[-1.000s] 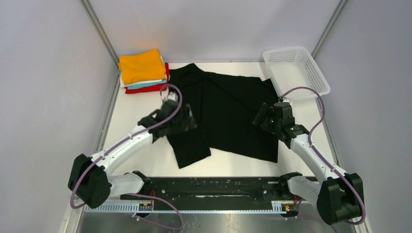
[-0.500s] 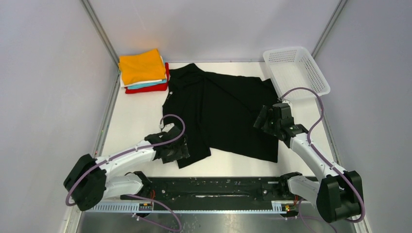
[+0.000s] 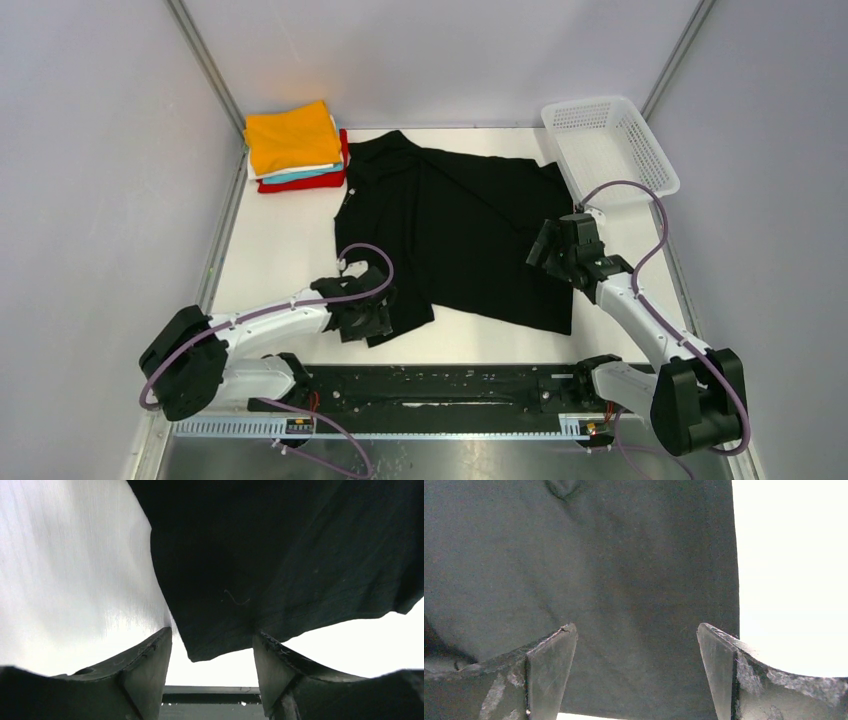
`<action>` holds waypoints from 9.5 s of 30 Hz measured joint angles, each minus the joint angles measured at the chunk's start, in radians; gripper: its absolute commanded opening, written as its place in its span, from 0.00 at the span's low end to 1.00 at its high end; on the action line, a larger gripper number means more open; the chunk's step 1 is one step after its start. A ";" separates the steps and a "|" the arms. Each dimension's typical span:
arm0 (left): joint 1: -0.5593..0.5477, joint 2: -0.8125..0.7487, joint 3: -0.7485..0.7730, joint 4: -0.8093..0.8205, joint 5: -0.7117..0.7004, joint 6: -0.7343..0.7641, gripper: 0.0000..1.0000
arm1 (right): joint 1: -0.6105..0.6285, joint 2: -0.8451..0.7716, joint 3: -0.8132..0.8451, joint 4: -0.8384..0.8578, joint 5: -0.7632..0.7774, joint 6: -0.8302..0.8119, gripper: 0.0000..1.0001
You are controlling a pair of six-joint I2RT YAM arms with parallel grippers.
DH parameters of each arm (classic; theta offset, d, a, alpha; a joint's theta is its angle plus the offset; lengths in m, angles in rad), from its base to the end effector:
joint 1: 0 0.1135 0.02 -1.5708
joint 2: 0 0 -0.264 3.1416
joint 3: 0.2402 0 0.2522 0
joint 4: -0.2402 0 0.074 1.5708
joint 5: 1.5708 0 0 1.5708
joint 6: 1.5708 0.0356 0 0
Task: Fold and stack the t-shirts
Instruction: Grab the side of the flattened tshirt closest away from the robot with both arms, then fold the flattened tshirt in 1/3 of the way, then grab the side of the flattened tshirt furthest away from the robot with both arms
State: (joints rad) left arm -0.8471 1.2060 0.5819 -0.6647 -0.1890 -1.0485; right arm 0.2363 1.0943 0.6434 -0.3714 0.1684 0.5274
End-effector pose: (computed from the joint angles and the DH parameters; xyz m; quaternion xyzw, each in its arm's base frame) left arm 0.1308 -0.1379 0.1610 -0.1123 0.9793 -0.0591 0.1575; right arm 0.2151 0.0456 0.2154 0.1649 0.9132 0.0631 0.3672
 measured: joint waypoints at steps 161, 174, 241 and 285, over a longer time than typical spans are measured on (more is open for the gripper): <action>0.795 0.038 0.044 0.215 0.108 0.231 0.89 | -0.271 0.401 0.200 -0.134 0.079 0.088 0.66; 0.814 0.281 0.128 0.417 0.236 0.214 0.00 | -0.296 0.507 0.235 -0.066 -0.003 0.119 0.00; 0.632 1.101 1.668 -0.208 0.008 0.549 0.88 | -0.246 0.193 0.248 -0.164 -0.056 -0.068 0.99; 0.704 1.303 1.669 -0.208 0.109 0.609 0.00 | -0.245 0.416 0.373 -0.146 0.003 -0.114 0.99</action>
State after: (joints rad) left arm -0.1429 2.5088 2.2509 -0.8726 -0.0795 -0.4397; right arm -0.0086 1.5101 1.0168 -0.5179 0.1719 0.4137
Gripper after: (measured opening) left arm 0.065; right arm 0.988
